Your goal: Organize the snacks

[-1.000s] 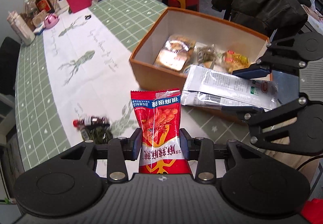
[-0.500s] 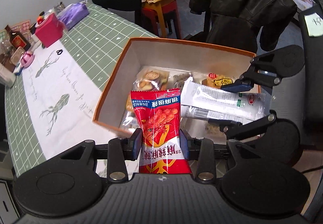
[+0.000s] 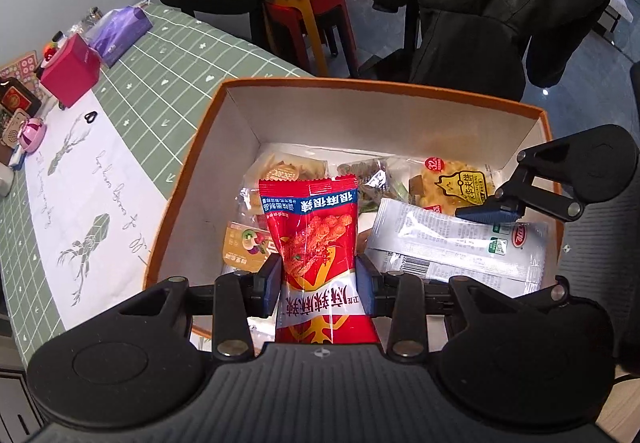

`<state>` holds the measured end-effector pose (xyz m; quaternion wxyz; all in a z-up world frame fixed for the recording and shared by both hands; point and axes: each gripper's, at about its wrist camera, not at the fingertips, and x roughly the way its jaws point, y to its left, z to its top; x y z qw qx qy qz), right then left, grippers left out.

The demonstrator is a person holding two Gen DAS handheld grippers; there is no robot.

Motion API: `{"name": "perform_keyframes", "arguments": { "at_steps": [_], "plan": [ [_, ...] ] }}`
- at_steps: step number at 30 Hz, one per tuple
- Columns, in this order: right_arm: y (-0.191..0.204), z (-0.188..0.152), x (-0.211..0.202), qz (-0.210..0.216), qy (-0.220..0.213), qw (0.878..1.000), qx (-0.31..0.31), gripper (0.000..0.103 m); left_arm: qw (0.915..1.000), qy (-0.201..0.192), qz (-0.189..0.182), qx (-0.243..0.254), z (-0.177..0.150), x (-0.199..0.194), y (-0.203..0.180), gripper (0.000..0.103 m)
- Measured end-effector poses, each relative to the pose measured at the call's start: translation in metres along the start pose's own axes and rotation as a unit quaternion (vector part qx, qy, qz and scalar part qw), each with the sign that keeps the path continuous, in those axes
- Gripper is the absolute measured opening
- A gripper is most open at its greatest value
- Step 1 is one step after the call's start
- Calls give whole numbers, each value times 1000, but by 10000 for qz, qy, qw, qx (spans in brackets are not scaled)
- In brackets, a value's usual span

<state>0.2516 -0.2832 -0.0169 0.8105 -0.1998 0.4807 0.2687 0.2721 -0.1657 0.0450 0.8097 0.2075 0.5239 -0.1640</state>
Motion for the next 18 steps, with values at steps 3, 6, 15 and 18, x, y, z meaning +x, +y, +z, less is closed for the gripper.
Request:
{"name": "perform_keyframes", "arguments": {
  "at_steps": [3,6,15,18],
  "plan": [
    [-3,0,4,53,10,10000,4,47,9999,80,96,104,0,12,-2,43],
    [-4,-1,11,140,63,9999,25,47,9998,147,91,116,-1,24,-1,43],
    [-1,-1,24,353,90,9993,-1,48,9994,230,-4,247,-2,38,-6,45],
    [0,-4,27,374,175,9991,-4,48,9994,279,-109,185,-2,38,-6,48]
  ]
}}
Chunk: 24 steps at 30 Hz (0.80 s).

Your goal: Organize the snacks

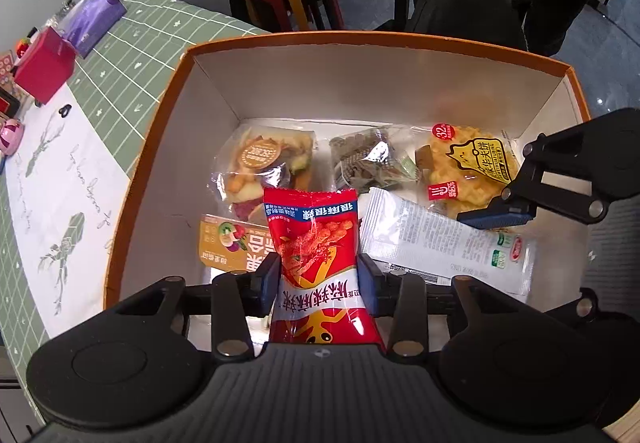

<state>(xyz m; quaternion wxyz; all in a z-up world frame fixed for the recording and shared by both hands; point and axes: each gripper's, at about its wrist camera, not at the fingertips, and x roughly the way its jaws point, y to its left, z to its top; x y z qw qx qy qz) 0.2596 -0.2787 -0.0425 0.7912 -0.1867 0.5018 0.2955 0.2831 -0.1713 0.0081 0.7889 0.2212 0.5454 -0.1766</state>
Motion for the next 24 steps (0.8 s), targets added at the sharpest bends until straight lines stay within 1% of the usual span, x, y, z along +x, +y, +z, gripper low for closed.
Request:
{"name": "perform_keyframes", "arguments": {
  "at_steps": [1,4,6,9,13,14,21,24],
  "plan": [
    [1,-2,1,-13,17,10000,-21,48,10000,9,-27,-69,0,-1,1,52],
    [2,-6,0,-2,55,10000,-13,50,9992,71,-261,-302,-2,-2,6,57],
    [3,-8,-3,-29,36,10000,-20,52,9983,131,-359,-432,-3,-3,10,59],
    [4,-9,-11,-105,-40,9999,-15,59,9965,137,-487,-658,-4,-7,15,60],
    [5,-10,-23,-254,-161,9995,-17,61,9901,41,-864,-1104,-5,-17,24,66],
    [6,-10,-27,-271,-199,9994,-7,62,9891,2,-901,-1165,-5,-20,26,67],
    [18,-17,-50,-319,-433,9986,-31,62,9921,-151,-624,-1082,-18,-46,27,68],
    [25,-18,-59,-377,-541,9978,-49,62,9938,-208,-418,-1004,-29,-59,27,68]
  ]
}}
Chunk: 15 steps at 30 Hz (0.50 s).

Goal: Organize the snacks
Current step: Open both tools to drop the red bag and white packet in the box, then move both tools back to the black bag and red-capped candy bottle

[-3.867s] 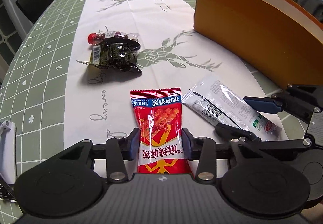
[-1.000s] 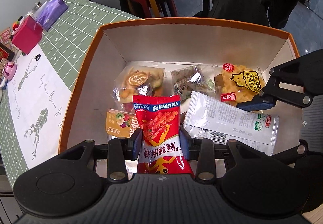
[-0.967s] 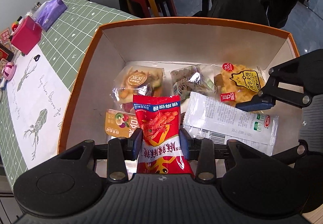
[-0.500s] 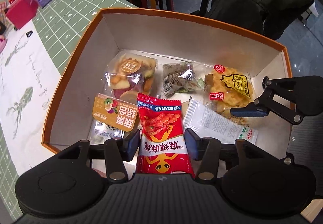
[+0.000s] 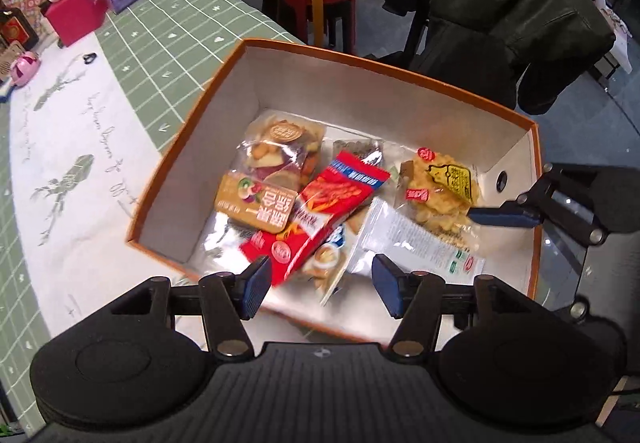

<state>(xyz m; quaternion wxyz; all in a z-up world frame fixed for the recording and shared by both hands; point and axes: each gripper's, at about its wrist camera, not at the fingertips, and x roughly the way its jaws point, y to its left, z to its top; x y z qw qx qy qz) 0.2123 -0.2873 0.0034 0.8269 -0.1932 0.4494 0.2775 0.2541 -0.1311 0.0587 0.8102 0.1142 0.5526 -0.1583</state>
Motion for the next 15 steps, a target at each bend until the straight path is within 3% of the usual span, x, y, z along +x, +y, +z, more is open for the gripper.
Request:
{"name": "perform_keyframes", "arguments": {
  "at_steps": [7,15],
  "plan": [
    [20,6,-29,-38,-532,9985,-84,66,9978,-391,473,-254,-33,-44,11,68],
    [74,13,-57,192,-1155,9916,-553,69,9901,-884,899,-616,-83,-88,35,68]
  ]
}}
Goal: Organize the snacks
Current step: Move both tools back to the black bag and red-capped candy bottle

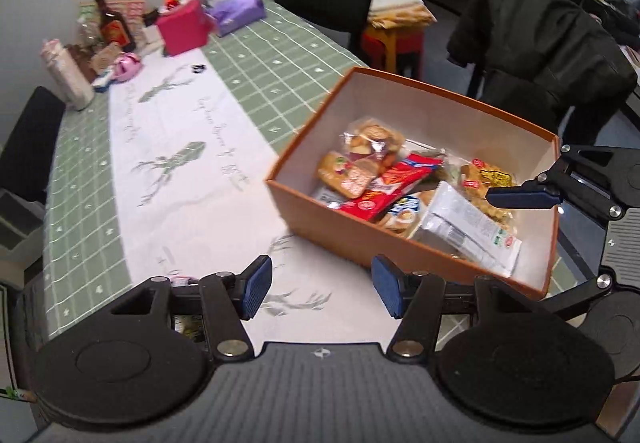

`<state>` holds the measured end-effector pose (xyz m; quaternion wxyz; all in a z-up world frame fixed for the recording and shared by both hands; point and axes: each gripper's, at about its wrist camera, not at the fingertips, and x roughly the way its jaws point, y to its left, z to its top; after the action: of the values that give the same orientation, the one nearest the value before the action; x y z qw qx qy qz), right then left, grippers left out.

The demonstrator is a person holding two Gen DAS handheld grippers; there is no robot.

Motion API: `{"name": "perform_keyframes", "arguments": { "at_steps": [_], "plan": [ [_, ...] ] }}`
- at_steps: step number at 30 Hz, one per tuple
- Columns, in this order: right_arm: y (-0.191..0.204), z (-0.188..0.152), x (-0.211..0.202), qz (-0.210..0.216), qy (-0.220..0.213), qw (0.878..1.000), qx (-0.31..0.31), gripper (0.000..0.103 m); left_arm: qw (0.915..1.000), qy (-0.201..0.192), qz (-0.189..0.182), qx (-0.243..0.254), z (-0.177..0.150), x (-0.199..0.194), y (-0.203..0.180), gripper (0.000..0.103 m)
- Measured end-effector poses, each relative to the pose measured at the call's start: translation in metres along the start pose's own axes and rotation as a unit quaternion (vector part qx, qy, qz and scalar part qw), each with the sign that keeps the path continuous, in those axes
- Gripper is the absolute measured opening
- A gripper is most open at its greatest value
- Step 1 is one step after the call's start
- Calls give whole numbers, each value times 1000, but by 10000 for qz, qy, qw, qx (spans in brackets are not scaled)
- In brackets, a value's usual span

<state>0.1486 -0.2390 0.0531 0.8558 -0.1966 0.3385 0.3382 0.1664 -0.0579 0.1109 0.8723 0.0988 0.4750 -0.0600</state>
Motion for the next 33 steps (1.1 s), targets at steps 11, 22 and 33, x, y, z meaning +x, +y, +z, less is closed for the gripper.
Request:
{"name": "perform_keyframes", "arguments": {
  "at_steps": [11,22,33],
  "plan": [
    [63,6,27,914,-343,9951,161,79,9987,-193,435,-159,-66,-4,56,83],
    [89,-5,105,1021,-52,9931,566,69,9929,-514,565,-907,-114,43,103,83],
    [96,10,155,693,61,9972,282,66,9884,-884,423,-1164,-123,94,120,79]
  ]
}}
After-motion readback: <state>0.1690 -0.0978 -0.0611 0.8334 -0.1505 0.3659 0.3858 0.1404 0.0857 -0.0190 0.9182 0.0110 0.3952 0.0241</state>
